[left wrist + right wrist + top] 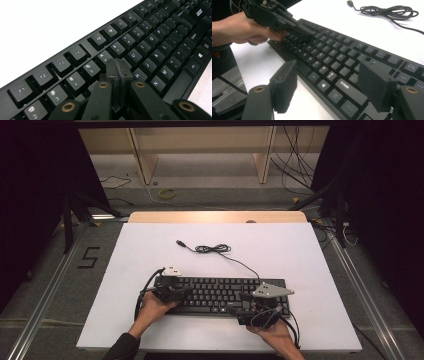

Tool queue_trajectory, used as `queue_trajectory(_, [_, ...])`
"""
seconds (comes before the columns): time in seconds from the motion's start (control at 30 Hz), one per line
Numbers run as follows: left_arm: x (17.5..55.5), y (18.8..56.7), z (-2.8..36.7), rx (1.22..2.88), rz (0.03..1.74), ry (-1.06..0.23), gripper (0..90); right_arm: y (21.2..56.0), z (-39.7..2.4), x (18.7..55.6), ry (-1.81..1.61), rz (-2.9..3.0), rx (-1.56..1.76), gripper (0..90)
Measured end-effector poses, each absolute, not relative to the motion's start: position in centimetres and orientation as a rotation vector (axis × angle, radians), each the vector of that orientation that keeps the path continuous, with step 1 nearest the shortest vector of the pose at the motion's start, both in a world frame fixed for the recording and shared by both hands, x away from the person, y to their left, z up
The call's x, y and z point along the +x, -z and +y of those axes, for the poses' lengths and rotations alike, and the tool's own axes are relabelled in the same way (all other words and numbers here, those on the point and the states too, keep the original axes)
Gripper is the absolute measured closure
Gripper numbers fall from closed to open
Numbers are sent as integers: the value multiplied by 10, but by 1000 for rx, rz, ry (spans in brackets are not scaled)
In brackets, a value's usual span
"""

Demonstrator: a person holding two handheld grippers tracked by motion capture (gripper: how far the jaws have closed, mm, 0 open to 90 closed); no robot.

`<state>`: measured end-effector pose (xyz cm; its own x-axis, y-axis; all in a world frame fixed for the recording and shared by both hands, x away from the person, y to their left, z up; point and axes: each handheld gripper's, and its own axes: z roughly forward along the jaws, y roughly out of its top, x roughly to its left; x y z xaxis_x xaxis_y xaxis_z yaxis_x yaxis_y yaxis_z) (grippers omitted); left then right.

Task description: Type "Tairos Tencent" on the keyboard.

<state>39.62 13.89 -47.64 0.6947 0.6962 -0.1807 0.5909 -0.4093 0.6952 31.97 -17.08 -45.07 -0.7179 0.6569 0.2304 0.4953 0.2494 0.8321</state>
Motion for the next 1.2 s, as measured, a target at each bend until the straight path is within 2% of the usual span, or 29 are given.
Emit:
queue_trajectory(0.47, [394,476,139,2118,977,-184,889,452,-173,319,-1456,2345,1100,329])
queue_trajectory(0.87, [392,464,147,2059,984,-172,826,453,-175,321,-1457,2337,1105,329])
queue_trajectory(1.0, [392,461,152,2035,991,-150,777,453,-176,321,-1458,2330,1110,329])
queue_trajectory(1.2, [388,459,158,1988,956,-99,632,453,-180,322,-1459,2317,1115,329])
